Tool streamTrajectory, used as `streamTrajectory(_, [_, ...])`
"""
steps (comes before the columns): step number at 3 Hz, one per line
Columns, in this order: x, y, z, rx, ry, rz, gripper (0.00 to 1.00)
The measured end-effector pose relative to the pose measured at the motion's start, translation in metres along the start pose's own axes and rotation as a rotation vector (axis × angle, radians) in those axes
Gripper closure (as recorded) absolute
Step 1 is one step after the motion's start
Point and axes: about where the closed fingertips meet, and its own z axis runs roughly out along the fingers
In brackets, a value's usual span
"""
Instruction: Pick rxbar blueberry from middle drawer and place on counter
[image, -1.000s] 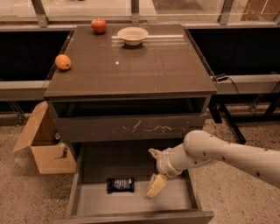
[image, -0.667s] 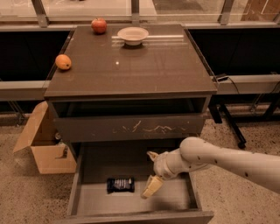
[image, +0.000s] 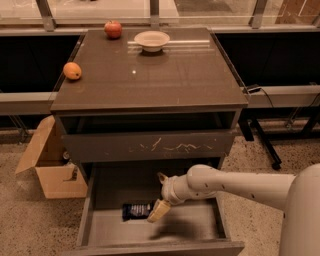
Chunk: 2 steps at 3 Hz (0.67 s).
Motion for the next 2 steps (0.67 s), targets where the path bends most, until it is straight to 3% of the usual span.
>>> streamTrajectory(1, [0.0,0.0,0.0,0.0,0.0,0.0,0.0])
streamTrajectory(2, [0.001,0.002,0.025,-0.031,-0.029,-0.048,0.0])
